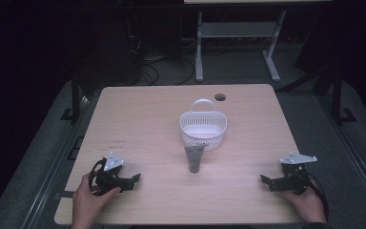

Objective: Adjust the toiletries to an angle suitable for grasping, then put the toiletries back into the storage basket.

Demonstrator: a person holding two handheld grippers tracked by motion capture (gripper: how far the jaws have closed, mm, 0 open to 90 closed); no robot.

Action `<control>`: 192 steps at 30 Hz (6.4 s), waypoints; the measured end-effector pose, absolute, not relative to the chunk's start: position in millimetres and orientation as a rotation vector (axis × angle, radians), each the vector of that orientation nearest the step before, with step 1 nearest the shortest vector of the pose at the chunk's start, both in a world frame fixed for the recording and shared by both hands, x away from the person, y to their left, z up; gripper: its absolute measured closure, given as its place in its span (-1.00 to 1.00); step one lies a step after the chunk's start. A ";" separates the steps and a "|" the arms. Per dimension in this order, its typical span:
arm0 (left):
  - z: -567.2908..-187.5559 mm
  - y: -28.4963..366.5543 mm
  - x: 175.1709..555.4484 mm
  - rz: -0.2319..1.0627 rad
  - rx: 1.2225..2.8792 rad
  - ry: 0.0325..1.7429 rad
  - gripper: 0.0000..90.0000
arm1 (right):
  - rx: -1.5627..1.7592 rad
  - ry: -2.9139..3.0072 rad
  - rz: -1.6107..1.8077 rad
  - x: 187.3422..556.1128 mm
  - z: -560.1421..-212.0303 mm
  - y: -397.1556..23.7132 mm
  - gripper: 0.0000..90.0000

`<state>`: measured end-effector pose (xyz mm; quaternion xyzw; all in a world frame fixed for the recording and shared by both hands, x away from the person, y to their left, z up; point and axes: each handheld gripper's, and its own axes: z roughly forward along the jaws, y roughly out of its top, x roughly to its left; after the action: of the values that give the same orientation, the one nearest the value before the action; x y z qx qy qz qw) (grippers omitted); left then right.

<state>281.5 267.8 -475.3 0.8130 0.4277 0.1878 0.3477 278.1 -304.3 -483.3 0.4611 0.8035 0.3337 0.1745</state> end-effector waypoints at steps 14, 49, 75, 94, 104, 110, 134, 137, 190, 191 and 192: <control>-475.3 267.9 281.7 0.486 2.108 1.109 -0.72 | 1.359 2.240 0.991 271.2 -463.5 -312.5 -0.10; -475.4 267.8 282.1 0.488 2.105 1.112 -0.72 | 1.083 2.380 1.274 272.5 -410.4 -263.0 1.00; -475.4 267.7 282.1 0.488 2.105 1.113 -0.72 | 0.973 2.439 1.381 288.9 -379.0 -214.1 0.99; -475.4 267.6 282.1 0.486 2.102 1.115 -0.72 | 0.844 2.468 1.460 300.9 -359.6 -172.2 0.99; -475.5 267.5 282.1 0.487 2.101 1.115 -0.72 | 0.808 2.499 1.457 308.5 -361.0 -152.2 0.99; -475.5 267.5 282.1 0.487 2.100 1.115 -0.72 | 0.803 2.517 1.452 313.5 -364.1 -143.2 1.00; -475.3 267.7 282.2 0.487 2.104 1.113 -0.72 | 0.842 2.522 1.402 327.6 -369.4 -136.1 1.00; -475.3 267.7 282.2 0.488 2.104 1.113 -0.72 | 0.844 2.524 1.396 329.4 -368.5 -135.6 0.99; -475.2 267.8 282.1 0.487 2.106 1.113 -0.72 | 0.896 2.605 1.266 336.9 -350.0 -113.7 -0.69; -475.2 267.8 282.1 0.488 2.106 1.113 -0.72 | 0.889 2.609 1.265 337.3 -349.8 -112.3 -0.70; -475.2 267.8 282.1 0.487 2.107 1.113 -0.72 | 0.885 2.612 1.259 337.6 -349.5 -110.9 -0.70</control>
<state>282.1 267.8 -475.2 0.8123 0.4291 0.1879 0.3475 337.6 -110.9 -349.5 0.2915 0.8603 0.4147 0.0546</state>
